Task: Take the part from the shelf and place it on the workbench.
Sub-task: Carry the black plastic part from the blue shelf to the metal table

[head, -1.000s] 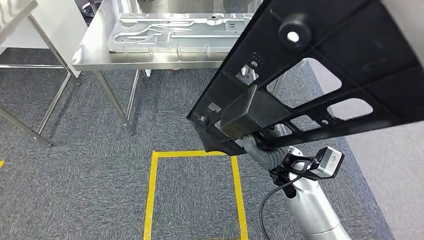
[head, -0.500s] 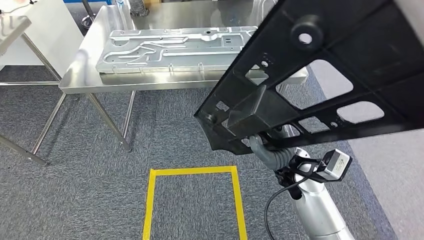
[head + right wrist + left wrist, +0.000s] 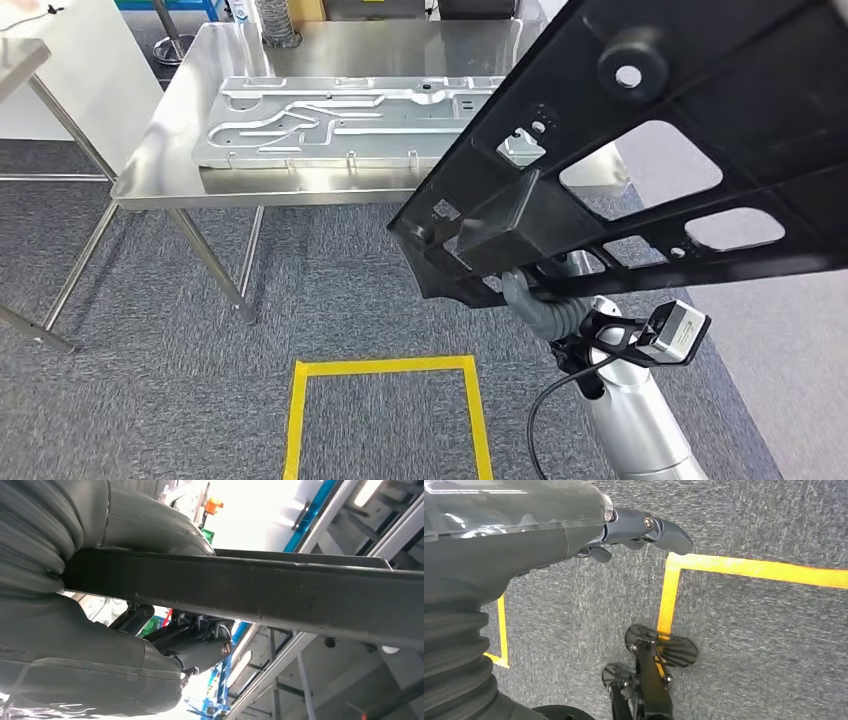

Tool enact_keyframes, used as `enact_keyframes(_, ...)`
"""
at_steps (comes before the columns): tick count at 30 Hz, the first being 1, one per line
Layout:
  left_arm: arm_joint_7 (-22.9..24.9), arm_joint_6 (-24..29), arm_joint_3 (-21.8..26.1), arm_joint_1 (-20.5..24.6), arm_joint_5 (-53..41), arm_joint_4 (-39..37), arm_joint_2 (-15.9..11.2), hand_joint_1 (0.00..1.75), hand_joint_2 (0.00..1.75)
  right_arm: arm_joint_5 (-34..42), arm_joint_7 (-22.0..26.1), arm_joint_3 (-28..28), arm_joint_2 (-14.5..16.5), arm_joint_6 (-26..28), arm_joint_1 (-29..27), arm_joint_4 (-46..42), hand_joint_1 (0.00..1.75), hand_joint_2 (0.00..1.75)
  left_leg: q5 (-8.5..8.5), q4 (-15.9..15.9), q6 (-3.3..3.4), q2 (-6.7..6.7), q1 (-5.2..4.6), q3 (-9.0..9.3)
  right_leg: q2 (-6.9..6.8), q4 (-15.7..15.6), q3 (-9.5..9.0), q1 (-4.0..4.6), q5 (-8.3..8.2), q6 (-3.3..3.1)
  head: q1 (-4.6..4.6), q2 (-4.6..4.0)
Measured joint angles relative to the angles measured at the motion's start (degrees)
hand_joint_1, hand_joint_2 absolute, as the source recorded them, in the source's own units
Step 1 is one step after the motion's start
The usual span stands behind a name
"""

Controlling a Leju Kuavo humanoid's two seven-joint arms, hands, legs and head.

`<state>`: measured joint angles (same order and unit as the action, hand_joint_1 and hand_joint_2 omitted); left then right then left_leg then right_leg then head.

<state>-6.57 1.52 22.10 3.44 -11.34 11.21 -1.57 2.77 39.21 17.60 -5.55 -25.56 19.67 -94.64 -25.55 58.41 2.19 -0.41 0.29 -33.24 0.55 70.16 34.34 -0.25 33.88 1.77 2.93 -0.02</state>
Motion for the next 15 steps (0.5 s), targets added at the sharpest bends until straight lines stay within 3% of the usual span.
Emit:
enact_keyframes(2,0.0,-0.1,0.1,-0.2,0.0,0.0,0.0,0.0,1.75,0.0,0.0,0.0,0.0,0.0,-0.3,0.0,1.75,1.75,-0.81,0.0,0.04,-0.06,-0.03,0.59,-0.05,3.5,4.04,-0.05,2.19,0.11,-0.01,0.0)
enact_keyframes(3,0.0,-0.1,0.1,-0.4,0.0,0.0,0.0,0.0,1.75,0.0,0.0,0.0,0.0,0.0,-0.4,0.0,1.75,1.75,-1.27,0.0,0.03,-0.09,-0.06,1.11,-0.08,2.6,4.77,-0.04,1.82,0.02,-0.01,0.0)
enact_keyframes(4,-0.1,-0.1,0.2,-0.5,0.0,0.0,0.0,0.0,1.75,0.0,0.0,0.0,0.0,0.0,-0.5,0.0,1.75,1.75,-1.79,0.0,-0.03,-0.13,-0.1,1.77,-0.11,-0.2,4.62,0.01,0.04,-0.23,-0.01,0.0)
enact_keyframes(6,-0.1,-0.1,0.4,-0.6,0.1,0.0,0.1,0.0,1.75,0.0,0.0,0.0,0.0,0.0,-0.4,0.0,1.75,1.75,-2.85,0.0,-0.3,-0.16,-0.23,2.92,-0.16,-7.3,3.25,0.35,-5.96,-1.0,0.01,0.0)
enact_keyframes(7,-0.2,-0.1,0.4,-0.5,0.1,0.0,0.2,0.0,1.75,0.1,0.0,0.0,0.0,0.0,-0.4,0.0,1.75,1.75,-3.34,-0.1,-0.56,-0.2,-0.3,3.36,-0.17,-9.8,2.67,0.55,-8.12,-1.35,-0.02,0.0)
enact_keyframes(8,-0.2,-0.1,0.5,-0.5,0.2,0.0,0.3,0.0,1.75,0.1,0.0,0.0,0.1,0.0,-0.4,0.0,1.75,1.75,-3.65,-0.1,-0.85,-0.23,-0.35,3.8,-0.17,-11.1,2.31,0.7,-9.49,-1.65,-0.04,0.0)
enact_keyframes(11,-0.3,-0.1,0.9,-0.5,0.3,0.0,0.3,0.0,1.75,0.3,0.0,-0.1,0.2,-0.1,-0.3,-0.2,1.75,1.75,-3.19,1.4,-1.97,-0.25,-0.4,4.2,-0.12,-12.2,0.66,0.55,-9.33,-2.58,-0.09,0.0)
enact_keyframes(13,-0.4,-0.1,1.2,-0.5,0.4,0.0,0.4,0.0,1.75,0.4,0.0,-0.1,0.4,-0.2,-0.3,-0.4,1.75,1.75,-2.79,6.0,-2.45,-0.13,-0.3,1.75,-0.22,-12.9,-1.06,0.27,-8.71,-3.14,-0.05,0.0)
enact_keyframes(15,-0.4,-0.1,1.3,-0.5,0.4,0.0,0.5,0.0,1.75,0.4,0.0,-0.1,0.5,-0.2,-0.4,-0.4,1.75,1.75,-4.72,12.5,-2.87,-0.03,-0.02,-2.98,-0.32,-13.3,-2.35,0.17,-7.74,-3.41,-0.01,0.0)
